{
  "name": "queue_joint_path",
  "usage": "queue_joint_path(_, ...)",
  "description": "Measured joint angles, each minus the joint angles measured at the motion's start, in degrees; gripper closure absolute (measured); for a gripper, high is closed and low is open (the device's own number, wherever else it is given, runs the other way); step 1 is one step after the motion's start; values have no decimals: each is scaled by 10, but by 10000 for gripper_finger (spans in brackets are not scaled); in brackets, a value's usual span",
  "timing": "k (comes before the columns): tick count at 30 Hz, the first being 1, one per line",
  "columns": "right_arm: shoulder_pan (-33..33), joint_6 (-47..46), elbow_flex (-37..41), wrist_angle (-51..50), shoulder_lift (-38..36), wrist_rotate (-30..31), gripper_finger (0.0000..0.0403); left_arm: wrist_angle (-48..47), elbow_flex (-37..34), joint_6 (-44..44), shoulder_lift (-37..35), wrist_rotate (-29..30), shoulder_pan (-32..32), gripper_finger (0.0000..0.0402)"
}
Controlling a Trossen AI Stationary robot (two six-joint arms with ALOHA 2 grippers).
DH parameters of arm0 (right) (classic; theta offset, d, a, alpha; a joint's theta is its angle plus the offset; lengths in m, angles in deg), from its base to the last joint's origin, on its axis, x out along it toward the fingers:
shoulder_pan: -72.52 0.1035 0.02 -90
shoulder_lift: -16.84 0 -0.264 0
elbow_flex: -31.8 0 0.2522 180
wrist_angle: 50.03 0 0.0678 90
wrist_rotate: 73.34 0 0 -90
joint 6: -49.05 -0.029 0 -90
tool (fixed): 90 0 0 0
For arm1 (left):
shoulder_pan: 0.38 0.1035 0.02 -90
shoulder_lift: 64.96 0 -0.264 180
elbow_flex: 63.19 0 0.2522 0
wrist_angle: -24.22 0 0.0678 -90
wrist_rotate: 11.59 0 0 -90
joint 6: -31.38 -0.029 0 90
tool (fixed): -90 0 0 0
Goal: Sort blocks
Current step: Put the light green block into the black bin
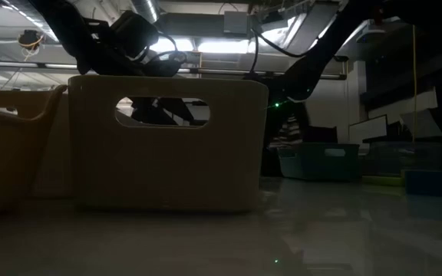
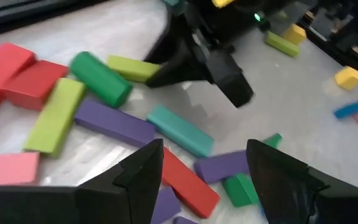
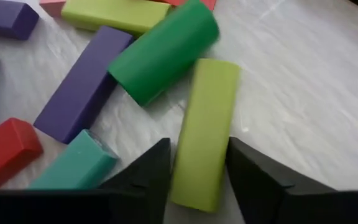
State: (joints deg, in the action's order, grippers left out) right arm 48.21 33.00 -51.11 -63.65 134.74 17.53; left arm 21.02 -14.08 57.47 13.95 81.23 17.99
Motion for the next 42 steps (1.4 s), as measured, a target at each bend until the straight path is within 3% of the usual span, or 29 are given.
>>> queue_joint_path(4,0,5,0,-2,0,-1,302,-1,0,-8,0,-50,0,185)
queue_joint_path(11,-1,19,0,-2,0,-5,296,-62,0,-6,0,-167,-3,185)
queue_joint_path(17,-1,45,-14,-24,0,-5,281,-85,0,-6,0,-169,-22,185)
queue_joint_path(31,-1,99,-167,-234,1,-20,287,-81,0,-26,0,-170,-42,185)
queue_joint_path(37,-1,136,-229,-346,1,-31,287,-81,0,-49,0,-162,-42,185)
queue_joint_path(42,-1,151,-297,-497,1,-91,286,-80,0,-53,0,-115,-42,185)
